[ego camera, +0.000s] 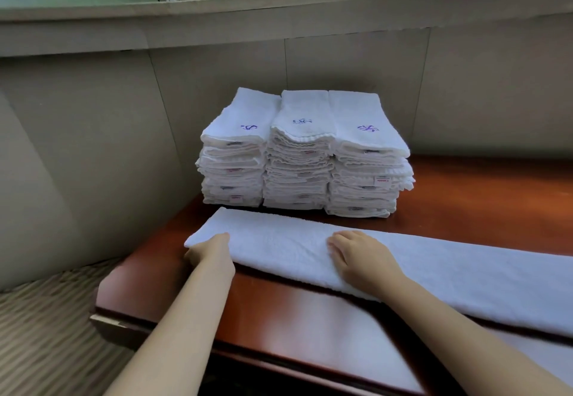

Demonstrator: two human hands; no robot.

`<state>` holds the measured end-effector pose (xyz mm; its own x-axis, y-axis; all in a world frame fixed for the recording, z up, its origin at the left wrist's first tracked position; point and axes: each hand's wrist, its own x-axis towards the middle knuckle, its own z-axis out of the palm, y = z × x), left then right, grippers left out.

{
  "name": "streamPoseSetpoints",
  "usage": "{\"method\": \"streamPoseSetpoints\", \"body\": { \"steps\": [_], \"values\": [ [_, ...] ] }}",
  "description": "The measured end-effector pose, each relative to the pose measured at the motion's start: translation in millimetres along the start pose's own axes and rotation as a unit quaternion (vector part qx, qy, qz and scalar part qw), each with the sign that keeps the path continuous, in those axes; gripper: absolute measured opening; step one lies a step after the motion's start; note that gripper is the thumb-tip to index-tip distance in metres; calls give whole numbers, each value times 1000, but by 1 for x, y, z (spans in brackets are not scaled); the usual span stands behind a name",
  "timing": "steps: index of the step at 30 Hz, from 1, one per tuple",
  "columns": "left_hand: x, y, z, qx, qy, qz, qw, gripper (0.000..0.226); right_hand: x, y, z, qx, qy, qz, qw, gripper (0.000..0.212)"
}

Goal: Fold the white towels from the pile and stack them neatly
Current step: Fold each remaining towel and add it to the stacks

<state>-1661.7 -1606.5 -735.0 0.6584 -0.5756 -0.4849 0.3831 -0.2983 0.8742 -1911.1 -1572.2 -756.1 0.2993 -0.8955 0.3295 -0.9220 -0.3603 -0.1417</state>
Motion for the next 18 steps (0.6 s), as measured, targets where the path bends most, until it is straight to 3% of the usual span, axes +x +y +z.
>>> {"method": "streamPoseSetpoints", "body": {
  "steps": [2,5,8,9,11,14,16,18],
  "values": [
    [0,0,-3,-30,-40,-19,999,53,0,0,0,9,-1,7,1000,32],
    [-7,6,-6,-21,-27,18,999,49,-1,-1,-1,24,-10,11,1000,28],
    [-32,14,-1,50,-23,209,976,43,3,-2,-12,167,-19,110,980,31],
    [-43,16,3,84,-28,284,955,39,7,0,-19,268,-11,168,949,33],
    [-68,19,11,122,-73,412,900,25,13,3,-39,476,-4,273,836,42],
    [-105,10,21,180,-248,532,790,19,16,18,-68,676,-53,330,657,70],
    [-120,-3,28,281,-368,557,690,25,13,34,-82,731,-82,341,586,82],
    [-129,-18,36,392,-468,527,591,28,6,46,-90,747,-98,347,559,79]
  ]
}}
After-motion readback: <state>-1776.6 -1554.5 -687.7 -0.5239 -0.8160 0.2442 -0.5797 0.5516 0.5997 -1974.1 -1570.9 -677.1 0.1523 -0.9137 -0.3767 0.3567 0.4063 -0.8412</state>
